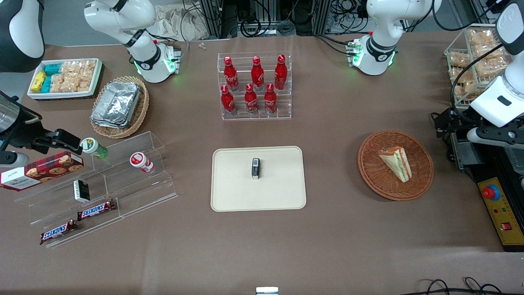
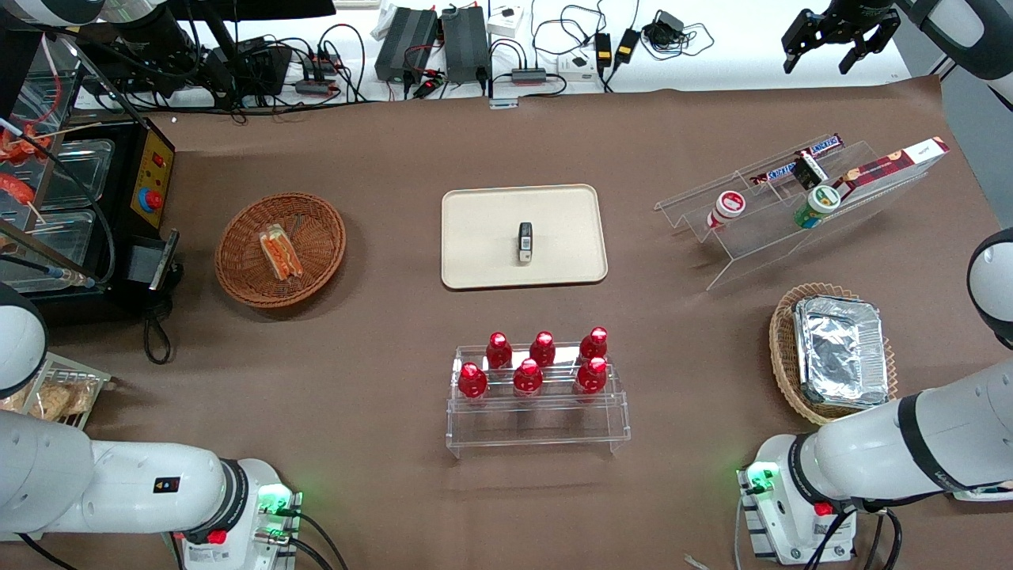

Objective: Place sandwich from basket to tray
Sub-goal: 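Move the left gripper over the wrapped sandwich in the wicker basket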

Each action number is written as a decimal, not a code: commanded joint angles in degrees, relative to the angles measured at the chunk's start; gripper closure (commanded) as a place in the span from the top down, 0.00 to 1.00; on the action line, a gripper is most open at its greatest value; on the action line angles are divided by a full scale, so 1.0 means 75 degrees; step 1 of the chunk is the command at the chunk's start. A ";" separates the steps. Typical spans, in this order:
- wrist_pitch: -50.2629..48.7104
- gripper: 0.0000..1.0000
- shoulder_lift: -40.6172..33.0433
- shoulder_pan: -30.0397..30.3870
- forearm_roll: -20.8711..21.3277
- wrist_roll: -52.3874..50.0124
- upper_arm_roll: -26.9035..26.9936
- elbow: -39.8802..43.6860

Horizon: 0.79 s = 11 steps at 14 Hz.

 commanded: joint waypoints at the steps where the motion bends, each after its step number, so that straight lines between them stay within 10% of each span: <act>1: -0.0234 1.00 0.0148 0.0041 -0.0018 0.0088 -0.0017 0.0292; 11: 0.1390 1.00 -0.0261 -0.0041 -0.0159 -0.2310 -0.0064 -0.2175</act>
